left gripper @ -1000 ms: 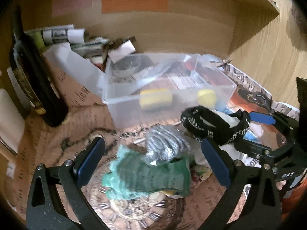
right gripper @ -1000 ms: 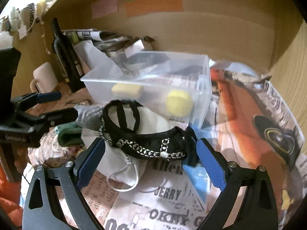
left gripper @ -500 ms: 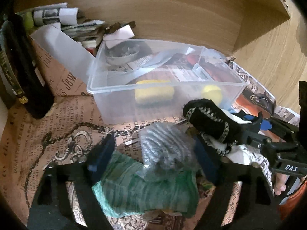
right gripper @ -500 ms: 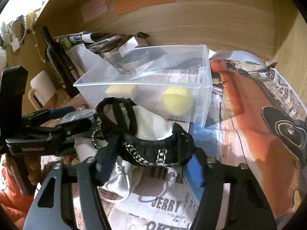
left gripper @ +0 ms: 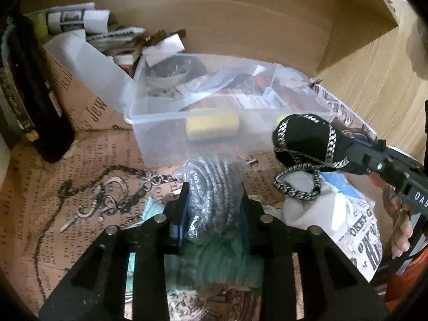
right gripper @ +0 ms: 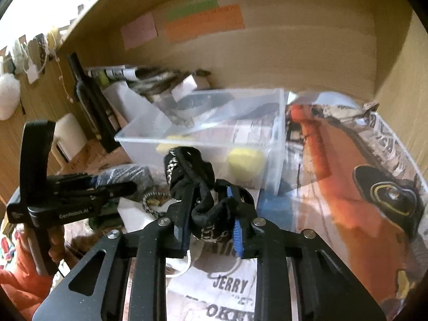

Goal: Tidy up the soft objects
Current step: 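Grasp the bagged steel wool pad with the left gripper while the right gripper grasps the black strap, then carry the steel wool and black strap into the clear box and open both grippers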

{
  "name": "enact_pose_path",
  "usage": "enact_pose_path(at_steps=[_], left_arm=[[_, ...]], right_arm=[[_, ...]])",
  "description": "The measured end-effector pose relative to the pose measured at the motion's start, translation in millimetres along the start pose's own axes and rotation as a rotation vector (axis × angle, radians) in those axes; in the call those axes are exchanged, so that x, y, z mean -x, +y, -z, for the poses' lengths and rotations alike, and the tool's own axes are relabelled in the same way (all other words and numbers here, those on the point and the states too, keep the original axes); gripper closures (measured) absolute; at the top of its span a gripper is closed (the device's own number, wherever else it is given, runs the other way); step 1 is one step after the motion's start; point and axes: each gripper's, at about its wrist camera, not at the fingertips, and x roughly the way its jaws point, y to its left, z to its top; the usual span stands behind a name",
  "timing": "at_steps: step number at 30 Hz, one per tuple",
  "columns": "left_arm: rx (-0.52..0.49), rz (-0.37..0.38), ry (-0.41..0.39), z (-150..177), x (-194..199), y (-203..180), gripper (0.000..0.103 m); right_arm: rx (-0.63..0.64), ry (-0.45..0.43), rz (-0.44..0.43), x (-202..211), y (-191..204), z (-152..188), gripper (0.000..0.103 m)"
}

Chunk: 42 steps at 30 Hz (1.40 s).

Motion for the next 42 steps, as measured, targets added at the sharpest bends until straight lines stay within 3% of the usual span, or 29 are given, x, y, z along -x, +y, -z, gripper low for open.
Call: enact_pose_path(at_steps=[13, 20, 28, 42], left_arm=[[-0.023, -0.015, -0.186, -25, 67, -4, 0.073], [-0.005, -0.047, -0.259, -54, 77, 7, 0.073], [0.029, -0.082, -0.243, -86, 51, 26, 0.073], [0.016, -0.128, -0.108, -109, -28, 33, 0.073]], right_arm=[[0.040, -0.191, 0.016, 47, 9, -29, 0.082], [0.053, -0.263, 0.033, 46, 9, -51, 0.082], [0.068, -0.264, 0.066, 16, 6, -76, 0.082], [0.097, -0.086, 0.116, -72, 4, -87, 0.081]])
